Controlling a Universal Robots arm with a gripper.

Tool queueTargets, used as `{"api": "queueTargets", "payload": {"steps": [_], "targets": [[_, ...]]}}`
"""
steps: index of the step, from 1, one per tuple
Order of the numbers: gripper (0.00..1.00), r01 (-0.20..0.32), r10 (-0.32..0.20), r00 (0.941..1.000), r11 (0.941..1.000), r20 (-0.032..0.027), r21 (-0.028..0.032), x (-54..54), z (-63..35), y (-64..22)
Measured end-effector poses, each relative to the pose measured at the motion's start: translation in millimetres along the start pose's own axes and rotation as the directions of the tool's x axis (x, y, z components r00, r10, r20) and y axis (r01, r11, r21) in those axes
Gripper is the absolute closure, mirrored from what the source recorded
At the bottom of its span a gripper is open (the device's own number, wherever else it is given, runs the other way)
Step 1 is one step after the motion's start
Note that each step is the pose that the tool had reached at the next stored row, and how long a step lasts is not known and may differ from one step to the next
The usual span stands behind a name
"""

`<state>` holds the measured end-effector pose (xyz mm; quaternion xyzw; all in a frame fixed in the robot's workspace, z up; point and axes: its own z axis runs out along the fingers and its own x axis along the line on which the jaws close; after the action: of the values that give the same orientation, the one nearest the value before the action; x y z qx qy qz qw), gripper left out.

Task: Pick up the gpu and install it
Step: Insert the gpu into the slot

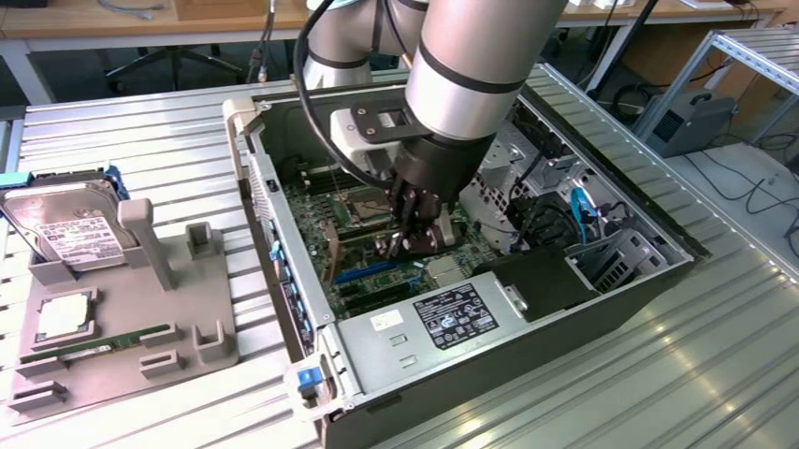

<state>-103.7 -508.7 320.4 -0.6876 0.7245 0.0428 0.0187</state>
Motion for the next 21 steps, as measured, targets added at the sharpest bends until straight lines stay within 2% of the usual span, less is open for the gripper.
{"api": "queueTargets", "payload": {"steps": [21], "targets": [[0.73,0.0,0.0,1.0,1.0,0.0,0.0,3.5,-0.1,3.5]]}}
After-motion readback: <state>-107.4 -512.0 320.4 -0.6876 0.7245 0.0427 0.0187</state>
